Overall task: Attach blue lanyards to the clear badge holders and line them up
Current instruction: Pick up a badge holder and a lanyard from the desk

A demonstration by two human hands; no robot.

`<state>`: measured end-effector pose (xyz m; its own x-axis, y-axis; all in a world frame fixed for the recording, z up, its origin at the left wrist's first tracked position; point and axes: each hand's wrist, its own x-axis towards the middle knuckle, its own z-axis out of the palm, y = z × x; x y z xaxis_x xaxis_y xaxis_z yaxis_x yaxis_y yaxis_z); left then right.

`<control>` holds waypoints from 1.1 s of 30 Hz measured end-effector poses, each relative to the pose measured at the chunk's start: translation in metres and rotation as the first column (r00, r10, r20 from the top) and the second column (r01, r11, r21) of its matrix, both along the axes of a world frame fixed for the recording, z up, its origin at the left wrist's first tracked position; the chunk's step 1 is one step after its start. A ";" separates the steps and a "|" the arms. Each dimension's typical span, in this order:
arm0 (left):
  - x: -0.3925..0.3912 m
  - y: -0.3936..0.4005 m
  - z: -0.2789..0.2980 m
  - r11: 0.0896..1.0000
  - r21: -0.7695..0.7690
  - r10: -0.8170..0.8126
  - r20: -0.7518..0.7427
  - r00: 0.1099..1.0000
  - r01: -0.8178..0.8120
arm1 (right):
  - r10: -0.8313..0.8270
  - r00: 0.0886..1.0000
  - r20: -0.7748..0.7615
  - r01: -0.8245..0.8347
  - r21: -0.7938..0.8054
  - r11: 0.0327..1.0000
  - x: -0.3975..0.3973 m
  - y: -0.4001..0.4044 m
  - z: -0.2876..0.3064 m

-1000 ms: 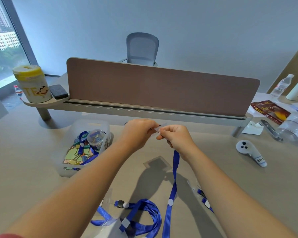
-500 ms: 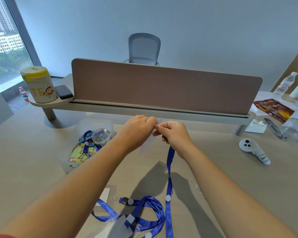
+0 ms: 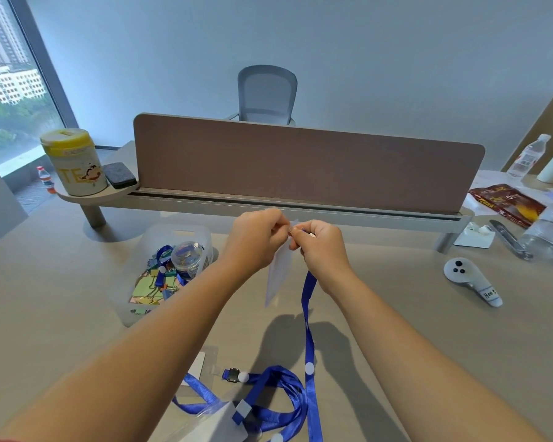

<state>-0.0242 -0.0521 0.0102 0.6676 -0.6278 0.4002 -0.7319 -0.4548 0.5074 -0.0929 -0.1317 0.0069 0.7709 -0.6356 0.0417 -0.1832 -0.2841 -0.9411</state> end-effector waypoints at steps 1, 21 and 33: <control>0.001 -0.001 -0.001 0.999 -0.045 0.015 -0.044 0.999 -0.017 | -0.005 1.000 0.003 0.005 -0.010 1.000 0.001 0.000 0.000; 0.003 -0.005 -0.002 0.875 -0.478 -0.358 -0.745 0.563 -0.077 | -0.035 0.995 0.090 0.006 0.312 0.950 0.002 -0.012 0.005; 0.008 -0.005 -0.012 0.944 -0.322 -0.076 -0.430 0.900 -0.074 | 0.064 0.980 0.186 -0.174 0.667 0.724 0.014 -0.023 0.028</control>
